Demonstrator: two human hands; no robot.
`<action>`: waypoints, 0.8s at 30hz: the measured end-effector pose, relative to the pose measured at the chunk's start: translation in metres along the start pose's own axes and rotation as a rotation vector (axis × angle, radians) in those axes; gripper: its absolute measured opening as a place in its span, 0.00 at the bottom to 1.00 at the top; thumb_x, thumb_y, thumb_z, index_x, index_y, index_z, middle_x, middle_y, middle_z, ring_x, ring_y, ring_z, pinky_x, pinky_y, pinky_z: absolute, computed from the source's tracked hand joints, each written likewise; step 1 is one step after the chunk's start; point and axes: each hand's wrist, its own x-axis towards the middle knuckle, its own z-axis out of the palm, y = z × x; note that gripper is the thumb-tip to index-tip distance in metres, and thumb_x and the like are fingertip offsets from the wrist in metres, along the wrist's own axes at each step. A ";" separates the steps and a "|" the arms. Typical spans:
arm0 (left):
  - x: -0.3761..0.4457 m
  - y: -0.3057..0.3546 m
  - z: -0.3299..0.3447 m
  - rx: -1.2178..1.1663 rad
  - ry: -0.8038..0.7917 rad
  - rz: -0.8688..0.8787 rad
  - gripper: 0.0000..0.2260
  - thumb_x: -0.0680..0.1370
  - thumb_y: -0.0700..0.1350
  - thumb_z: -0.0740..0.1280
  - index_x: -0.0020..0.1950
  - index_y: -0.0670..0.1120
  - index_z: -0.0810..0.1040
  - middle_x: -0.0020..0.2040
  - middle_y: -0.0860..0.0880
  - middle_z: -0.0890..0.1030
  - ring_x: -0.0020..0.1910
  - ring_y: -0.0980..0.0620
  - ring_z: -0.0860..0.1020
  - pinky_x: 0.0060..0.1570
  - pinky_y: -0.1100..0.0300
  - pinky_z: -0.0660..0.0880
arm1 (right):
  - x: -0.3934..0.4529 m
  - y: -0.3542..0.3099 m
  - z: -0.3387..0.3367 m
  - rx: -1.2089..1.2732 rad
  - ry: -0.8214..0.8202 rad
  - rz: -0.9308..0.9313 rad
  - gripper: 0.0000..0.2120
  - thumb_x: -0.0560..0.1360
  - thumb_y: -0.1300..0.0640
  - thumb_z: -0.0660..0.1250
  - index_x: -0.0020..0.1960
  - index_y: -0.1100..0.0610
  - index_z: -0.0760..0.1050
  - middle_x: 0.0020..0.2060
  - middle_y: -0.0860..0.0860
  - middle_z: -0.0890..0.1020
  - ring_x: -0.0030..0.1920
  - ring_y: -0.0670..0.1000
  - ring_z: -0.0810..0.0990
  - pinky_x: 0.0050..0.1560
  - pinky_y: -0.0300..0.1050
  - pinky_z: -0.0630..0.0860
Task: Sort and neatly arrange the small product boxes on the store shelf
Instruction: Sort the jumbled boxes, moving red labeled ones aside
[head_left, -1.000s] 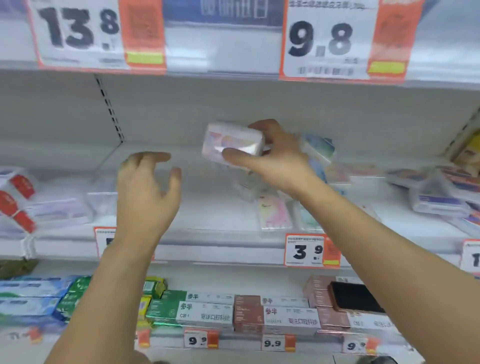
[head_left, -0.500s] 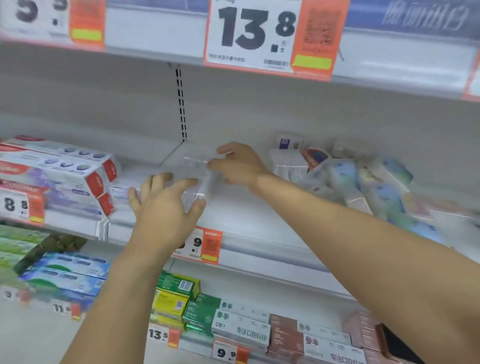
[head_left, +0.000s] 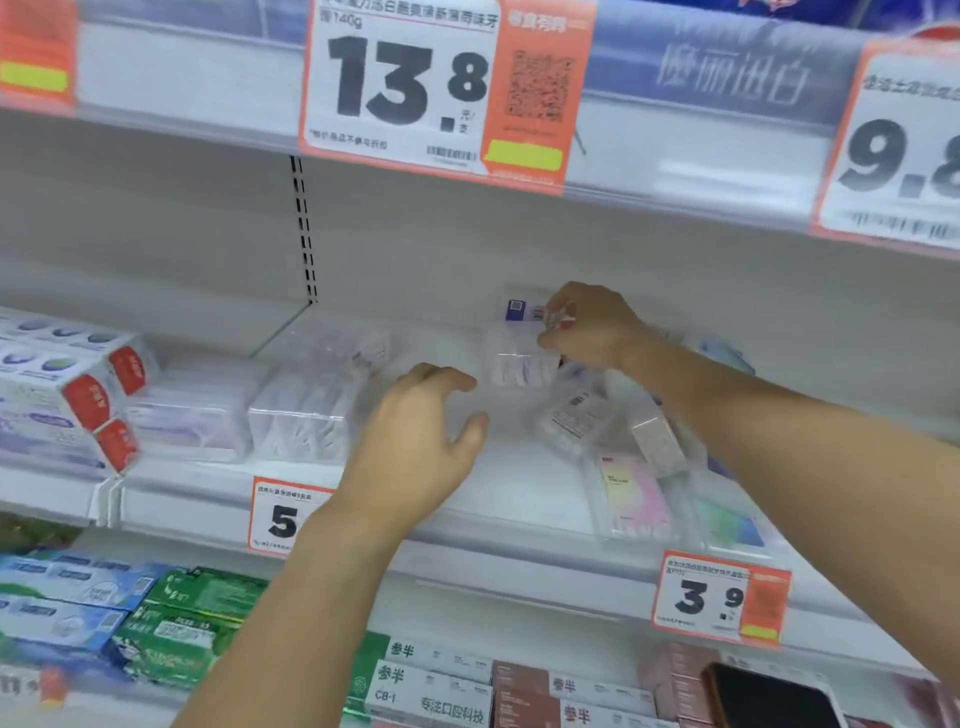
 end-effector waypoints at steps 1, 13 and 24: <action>0.002 0.003 0.013 -0.019 -0.037 -0.006 0.16 0.75 0.48 0.69 0.62 0.49 0.78 0.58 0.51 0.78 0.57 0.50 0.77 0.53 0.60 0.72 | 0.001 0.004 -0.001 0.001 -0.063 -0.012 0.26 0.69 0.46 0.74 0.65 0.49 0.72 0.56 0.50 0.78 0.54 0.52 0.78 0.52 0.43 0.74; 0.026 0.003 0.053 -0.181 0.005 -0.162 0.38 0.74 0.52 0.71 0.77 0.45 0.55 0.72 0.46 0.62 0.64 0.46 0.73 0.53 0.63 0.67 | 0.024 -0.002 0.034 0.601 -0.280 0.007 0.25 0.61 0.44 0.73 0.55 0.52 0.75 0.48 0.52 0.79 0.45 0.54 0.80 0.45 0.49 0.76; 0.026 -0.039 -0.026 0.185 0.324 -0.116 0.15 0.71 0.50 0.66 0.54 0.46 0.82 0.56 0.45 0.80 0.59 0.41 0.73 0.55 0.52 0.70 | 0.002 -0.044 0.045 0.539 -0.207 -0.034 0.30 0.59 0.36 0.80 0.55 0.50 0.78 0.51 0.44 0.78 0.49 0.43 0.79 0.42 0.37 0.73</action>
